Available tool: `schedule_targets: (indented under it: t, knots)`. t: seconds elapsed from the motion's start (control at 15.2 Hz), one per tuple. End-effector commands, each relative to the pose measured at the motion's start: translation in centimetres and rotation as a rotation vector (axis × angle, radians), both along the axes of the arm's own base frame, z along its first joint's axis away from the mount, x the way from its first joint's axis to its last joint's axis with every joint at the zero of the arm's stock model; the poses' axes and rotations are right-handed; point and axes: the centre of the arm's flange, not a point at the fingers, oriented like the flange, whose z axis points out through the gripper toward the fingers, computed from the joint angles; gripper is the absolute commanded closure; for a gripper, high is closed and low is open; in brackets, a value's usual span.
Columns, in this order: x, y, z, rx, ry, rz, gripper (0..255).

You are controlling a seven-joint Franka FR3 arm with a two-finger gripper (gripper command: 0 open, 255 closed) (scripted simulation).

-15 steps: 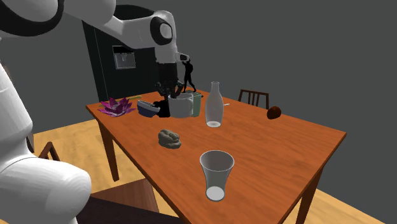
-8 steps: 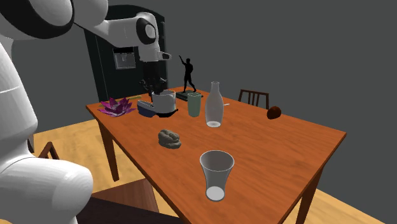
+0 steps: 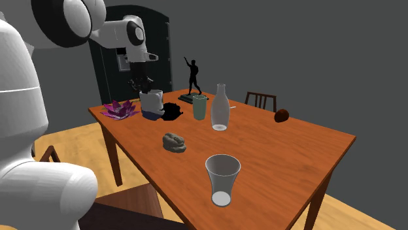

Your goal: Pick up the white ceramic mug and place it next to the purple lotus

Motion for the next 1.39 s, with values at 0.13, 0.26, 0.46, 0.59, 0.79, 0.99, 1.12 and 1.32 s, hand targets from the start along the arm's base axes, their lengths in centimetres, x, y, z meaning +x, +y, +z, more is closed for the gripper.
schedule_targets:
  t: [0.13, 0.26, 0.46, 0.59, 0.79, 0.99, 1.12, 1.32]
  knots:
    - [1.4, 5.0, 0.1, 0.000, 0.000, -0.001, 255]
    - [2.2, 7.5, 0.1, 0.000, 0.000, -0.001, 255]
    - [2.7, 9.2, -1.0, 0.000, 0.000, -0.001, 255]
    - [2.7, 9.2, -2.0, 0.000, 0.000, -0.001, 255]
    - [2.7, 9.2, -3.6, 0.000, 0.000, -0.001, 255]
    - [2.7, 9.2, -5.2, 0.000, 0.000, -0.001, 255]
    - [2.7, 9.2, -6.2, 0.000, 0.000, -0.001, 255]
    - [2.7, 9.2, -7.8, 0.000, 0.000, -0.001, 255]
